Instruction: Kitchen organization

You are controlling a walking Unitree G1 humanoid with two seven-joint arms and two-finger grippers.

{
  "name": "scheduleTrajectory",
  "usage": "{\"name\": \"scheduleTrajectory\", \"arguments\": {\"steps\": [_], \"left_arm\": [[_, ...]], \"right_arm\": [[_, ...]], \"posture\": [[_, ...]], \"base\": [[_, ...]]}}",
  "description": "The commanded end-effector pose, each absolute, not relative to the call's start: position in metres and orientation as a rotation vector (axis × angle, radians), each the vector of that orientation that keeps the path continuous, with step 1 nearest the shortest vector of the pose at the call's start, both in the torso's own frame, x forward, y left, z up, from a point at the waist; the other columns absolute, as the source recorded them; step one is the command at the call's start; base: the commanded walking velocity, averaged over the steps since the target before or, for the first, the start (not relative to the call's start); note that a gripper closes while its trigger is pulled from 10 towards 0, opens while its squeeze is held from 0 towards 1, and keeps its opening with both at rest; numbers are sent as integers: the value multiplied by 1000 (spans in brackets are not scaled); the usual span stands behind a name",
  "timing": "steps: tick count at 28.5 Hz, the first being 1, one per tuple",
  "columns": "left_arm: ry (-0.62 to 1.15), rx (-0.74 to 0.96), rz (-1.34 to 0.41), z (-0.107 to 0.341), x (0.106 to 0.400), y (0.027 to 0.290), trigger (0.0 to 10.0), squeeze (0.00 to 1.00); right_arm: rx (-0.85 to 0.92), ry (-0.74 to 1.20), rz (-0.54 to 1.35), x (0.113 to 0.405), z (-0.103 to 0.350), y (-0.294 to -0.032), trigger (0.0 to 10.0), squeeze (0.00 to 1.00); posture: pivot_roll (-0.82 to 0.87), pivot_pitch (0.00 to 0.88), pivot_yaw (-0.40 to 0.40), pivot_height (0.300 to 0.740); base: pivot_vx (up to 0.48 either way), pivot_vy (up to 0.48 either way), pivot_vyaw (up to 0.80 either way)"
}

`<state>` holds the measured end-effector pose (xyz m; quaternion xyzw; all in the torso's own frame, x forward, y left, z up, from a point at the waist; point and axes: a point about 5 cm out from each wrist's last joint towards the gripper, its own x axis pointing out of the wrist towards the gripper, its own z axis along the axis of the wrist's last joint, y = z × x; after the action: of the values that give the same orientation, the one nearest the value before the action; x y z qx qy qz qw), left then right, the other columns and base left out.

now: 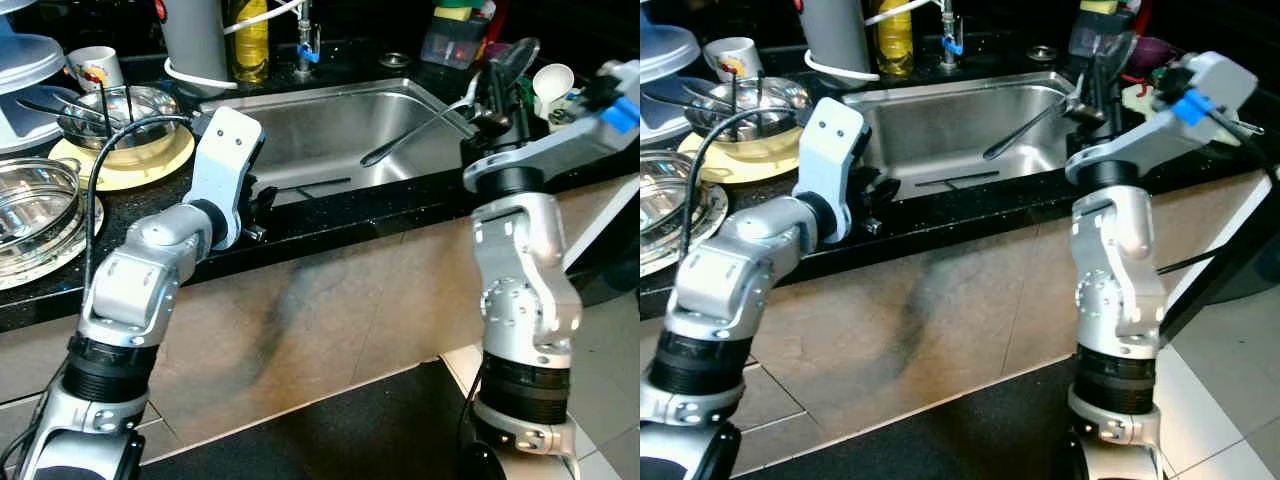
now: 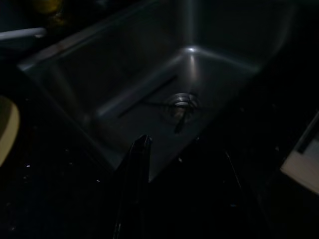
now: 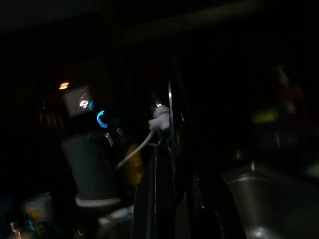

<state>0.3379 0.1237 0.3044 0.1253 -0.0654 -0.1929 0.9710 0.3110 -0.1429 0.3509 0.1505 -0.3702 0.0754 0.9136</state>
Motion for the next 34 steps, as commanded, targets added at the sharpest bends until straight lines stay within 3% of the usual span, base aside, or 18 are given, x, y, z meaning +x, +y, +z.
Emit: {"name": "scheduleTrajectory", "arguments": {"steps": [1, 7, 26, 34], "left_arm": [[-153, 233, -390, 305, 340, 118, 10000, 0], [-205, 209, -335, 308, 342, 122, 10000, 0], [-497, 86, -217, 314, 332, 145, 10000, 0], [-501, 107, -211, 305, 330, 151, 10000, 0]], "right_arm": [[170, -776, 210, 312, 342, -127, 10000, 0], [21, -726, 294, 321, 325, -109, 10000, 0], [-10, -748, 286, 323, 314, -119, 10000, 0], [-26, -745, 280, 321, 308, -120, 10000, 0]], "posture": [[-81, 165, -17, 740], [-78, 172, -20, 740], [-79, 173, -20, 740], [-81, 173, -18, 740]], "base": [[0, 0, 0], [0, 0, 0], [0, 0, 0], [0, 0, 0]]}}
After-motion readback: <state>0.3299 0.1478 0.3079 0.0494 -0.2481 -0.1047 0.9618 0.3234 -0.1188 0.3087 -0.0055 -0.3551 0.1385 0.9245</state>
